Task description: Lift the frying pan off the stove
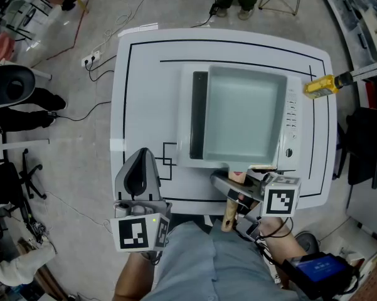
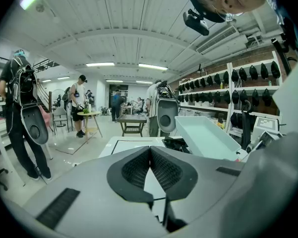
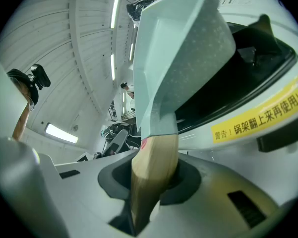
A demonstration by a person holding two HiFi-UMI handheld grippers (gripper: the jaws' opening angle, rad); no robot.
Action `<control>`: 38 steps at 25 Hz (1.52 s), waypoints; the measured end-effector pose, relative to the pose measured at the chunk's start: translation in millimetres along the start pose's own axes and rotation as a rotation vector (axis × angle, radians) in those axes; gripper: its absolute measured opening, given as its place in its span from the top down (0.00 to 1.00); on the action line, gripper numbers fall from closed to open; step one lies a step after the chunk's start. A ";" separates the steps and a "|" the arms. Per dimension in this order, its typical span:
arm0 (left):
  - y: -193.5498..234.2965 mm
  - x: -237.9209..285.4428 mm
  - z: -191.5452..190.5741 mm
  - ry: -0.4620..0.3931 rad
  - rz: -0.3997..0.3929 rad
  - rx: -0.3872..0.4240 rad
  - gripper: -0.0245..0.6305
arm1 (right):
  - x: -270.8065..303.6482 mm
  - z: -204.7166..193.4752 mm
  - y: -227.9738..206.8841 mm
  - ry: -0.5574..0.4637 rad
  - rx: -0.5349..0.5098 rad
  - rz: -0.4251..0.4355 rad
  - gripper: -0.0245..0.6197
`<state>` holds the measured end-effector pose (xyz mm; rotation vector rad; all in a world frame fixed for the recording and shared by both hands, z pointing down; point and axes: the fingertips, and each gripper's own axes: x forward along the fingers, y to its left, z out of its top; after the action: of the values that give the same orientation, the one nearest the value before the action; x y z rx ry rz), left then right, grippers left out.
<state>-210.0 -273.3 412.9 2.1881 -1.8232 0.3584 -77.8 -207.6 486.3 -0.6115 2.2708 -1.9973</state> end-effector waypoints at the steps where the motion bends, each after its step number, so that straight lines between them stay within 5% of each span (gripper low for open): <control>1: 0.0 -1.3 0.3 -0.001 0.001 0.000 0.93 | -0.2 -0.2 0.6 -0.002 -0.001 0.000 0.79; 25: -18.1 -26.6 37.5 -0.084 -0.033 0.002 0.93 | -22.1 15.3 67.6 -0.050 -0.063 0.071 0.79; 38: -66.1 -49.7 71.1 -0.167 -0.126 -0.006 0.93 | -82.0 11.3 120.3 -0.127 -0.099 0.088 0.79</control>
<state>-152.5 -242.0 325.7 2.3784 -1.7524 0.1475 -29.7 -181.3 351.0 -0.6152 2.2893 -1.7636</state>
